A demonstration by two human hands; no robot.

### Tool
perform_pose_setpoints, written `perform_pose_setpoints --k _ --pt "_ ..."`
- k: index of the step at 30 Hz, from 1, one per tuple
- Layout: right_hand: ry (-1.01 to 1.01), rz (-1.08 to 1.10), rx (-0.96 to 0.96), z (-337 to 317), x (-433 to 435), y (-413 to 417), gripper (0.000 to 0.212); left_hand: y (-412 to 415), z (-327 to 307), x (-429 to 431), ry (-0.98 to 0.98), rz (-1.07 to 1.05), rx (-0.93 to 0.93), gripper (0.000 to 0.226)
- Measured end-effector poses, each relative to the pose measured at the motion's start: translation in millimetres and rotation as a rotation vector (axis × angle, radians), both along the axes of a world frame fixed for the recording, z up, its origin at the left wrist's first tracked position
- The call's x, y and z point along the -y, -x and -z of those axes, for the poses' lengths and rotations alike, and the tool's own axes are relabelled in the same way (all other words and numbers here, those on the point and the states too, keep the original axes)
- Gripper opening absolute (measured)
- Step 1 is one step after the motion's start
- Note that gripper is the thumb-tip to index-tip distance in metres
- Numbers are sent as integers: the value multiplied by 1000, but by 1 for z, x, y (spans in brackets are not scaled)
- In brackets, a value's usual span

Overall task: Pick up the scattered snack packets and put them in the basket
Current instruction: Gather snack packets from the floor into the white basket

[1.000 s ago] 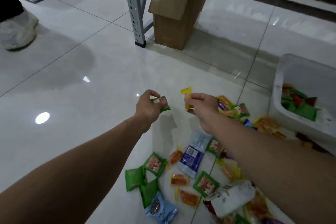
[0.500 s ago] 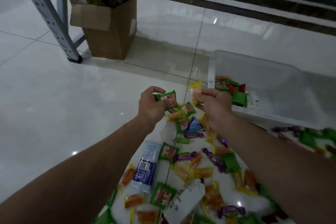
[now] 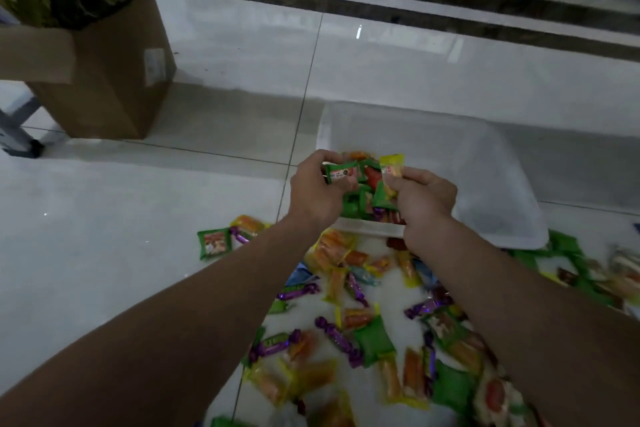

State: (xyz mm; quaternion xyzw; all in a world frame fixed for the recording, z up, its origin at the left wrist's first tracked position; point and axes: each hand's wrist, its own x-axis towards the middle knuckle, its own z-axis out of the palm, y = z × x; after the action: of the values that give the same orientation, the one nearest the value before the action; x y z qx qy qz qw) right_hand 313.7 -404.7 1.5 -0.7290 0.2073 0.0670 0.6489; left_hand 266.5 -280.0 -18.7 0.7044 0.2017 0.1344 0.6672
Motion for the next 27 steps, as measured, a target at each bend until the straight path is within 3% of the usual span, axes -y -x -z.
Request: perform_pose_setpoints --k 8,12,15,18,27 --pt "80 -19 -3 26 24 -30 19 -30 16 10 -314 29 -64 13" --pt "206 -81 43 31 23 -28 52 -21 14 8 -474 58 -29 15" --pt "262 -149 83 30 22 -18 51 -12 12 2 -564 56 1 23" --pt "272 -197 143 22 17 -10 44 -1 8 -8 -568 56 -11 32" --pt "331 -297 255 -21 11 38 59 47 -33 -30 -383 82 -97 48"
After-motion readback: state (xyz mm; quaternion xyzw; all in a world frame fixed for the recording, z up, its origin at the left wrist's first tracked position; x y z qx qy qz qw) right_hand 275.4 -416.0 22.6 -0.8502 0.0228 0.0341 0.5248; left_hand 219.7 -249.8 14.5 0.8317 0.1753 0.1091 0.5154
